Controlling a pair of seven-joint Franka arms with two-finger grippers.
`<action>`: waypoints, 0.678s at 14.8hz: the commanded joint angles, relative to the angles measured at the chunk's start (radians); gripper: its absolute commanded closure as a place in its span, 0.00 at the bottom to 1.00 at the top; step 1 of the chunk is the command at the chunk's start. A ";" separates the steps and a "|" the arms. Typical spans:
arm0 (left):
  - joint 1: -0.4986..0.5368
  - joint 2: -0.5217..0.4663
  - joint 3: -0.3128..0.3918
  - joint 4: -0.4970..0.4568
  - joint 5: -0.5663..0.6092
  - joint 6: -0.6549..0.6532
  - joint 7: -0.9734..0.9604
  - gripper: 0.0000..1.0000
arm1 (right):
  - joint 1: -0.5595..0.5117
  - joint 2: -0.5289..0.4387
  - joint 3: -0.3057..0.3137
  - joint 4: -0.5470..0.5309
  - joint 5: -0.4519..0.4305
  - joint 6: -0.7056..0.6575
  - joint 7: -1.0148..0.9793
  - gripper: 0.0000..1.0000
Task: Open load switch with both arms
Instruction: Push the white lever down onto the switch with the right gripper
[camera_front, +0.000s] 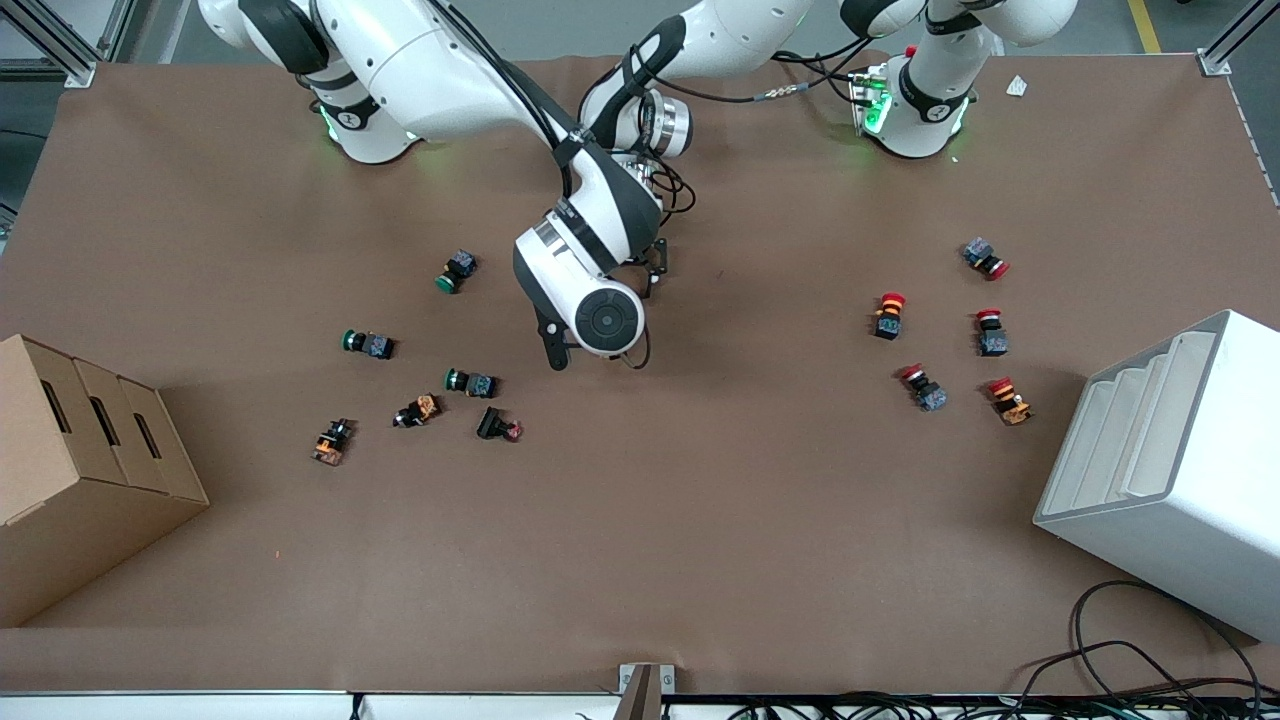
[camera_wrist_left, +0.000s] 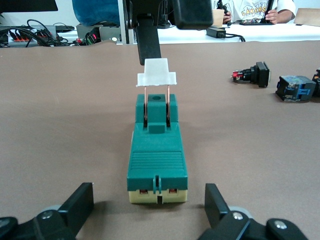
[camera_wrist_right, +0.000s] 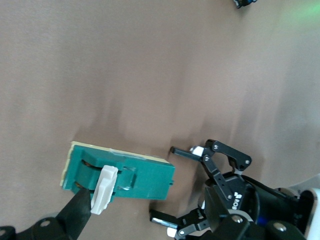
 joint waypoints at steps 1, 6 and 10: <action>-0.011 0.029 0.006 0.011 0.019 0.007 -0.014 0.02 | 0.000 -0.014 0.013 -0.016 0.013 -0.019 0.008 0.00; -0.011 0.031 0.006 0.011 0.020 0.007 -0.014 0.02 | 0.019 -0.005 0.013 -0.033 0.012 -0.032 0.007 0.00; -0.011 0.037 0.006 0.011 0.020 0.007 -0.014 0.02 | 0.034 -0.005 0.013 -0.065 0.012 -0.034 0.007 0.00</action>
